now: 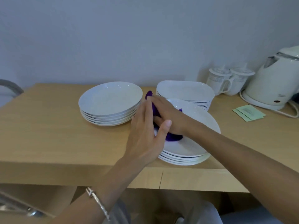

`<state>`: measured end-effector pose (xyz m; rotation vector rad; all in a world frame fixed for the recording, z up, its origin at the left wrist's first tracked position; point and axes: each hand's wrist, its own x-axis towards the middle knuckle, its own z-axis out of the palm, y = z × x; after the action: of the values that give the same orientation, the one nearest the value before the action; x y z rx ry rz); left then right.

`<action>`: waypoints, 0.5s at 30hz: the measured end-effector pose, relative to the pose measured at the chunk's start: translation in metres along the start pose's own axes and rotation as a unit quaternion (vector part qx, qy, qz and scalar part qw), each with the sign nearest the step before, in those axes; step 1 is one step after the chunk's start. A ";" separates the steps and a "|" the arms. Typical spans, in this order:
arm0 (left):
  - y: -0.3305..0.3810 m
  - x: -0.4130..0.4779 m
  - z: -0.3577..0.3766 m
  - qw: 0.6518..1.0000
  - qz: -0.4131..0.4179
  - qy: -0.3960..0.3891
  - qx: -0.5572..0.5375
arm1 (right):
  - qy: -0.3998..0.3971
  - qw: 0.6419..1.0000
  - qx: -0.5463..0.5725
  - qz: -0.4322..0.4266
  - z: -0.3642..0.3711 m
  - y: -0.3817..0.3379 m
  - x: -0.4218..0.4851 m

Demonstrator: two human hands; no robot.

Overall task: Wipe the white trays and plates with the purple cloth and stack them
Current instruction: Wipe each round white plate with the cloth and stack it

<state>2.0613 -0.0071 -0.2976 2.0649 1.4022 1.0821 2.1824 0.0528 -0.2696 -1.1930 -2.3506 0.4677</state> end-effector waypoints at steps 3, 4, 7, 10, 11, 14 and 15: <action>0.002 0.002 -0.004 0.994 -0.027 -0.044 0.097 | 0.004 0.982 -0.150 0.115 -0.016 0.028 -0.007; 0.003 0.002 -0.006 0.991 -0.036 -0.052 0.115 | 0.009 0.971 -0.198 0.130 -0.021 0.034 -0.014; 0.008 0.002 -0.009 0.990 -0.052 -0.062 0.119 | -0.033 0.943 -0.288 0.161 -0.040 0.034 -0.049; 0.009 0.000 -0.008 0.991 -0.045 -0.064 0.111 | -0.142 0.951 -0.169 0.215 -0.061 0.002 -0.086; 0.007 0.000 -0.007 0.992 -0.033 -0.057 0.107 | -0.172 0.956 -0.103 0.213 -0.064 -0.013 -0.094; 0.002 -0.001 -0.004 0.998 0.004 -0.021 0.064 | -0.193 0.973 0.056 0.117 -0.048 -0.045 -0.087; 0.001 0.000 -0.004 0.999 0.007 -0.013 0.038 | -0.175 0.977 0.098 0.073 -0.037 -0.051 -0.077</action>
<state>2.0588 -0.0081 -0.2947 2.1376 1.4393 1.0179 2.2090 -0.0360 -0.2325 -1.2768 -2.4364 1.0100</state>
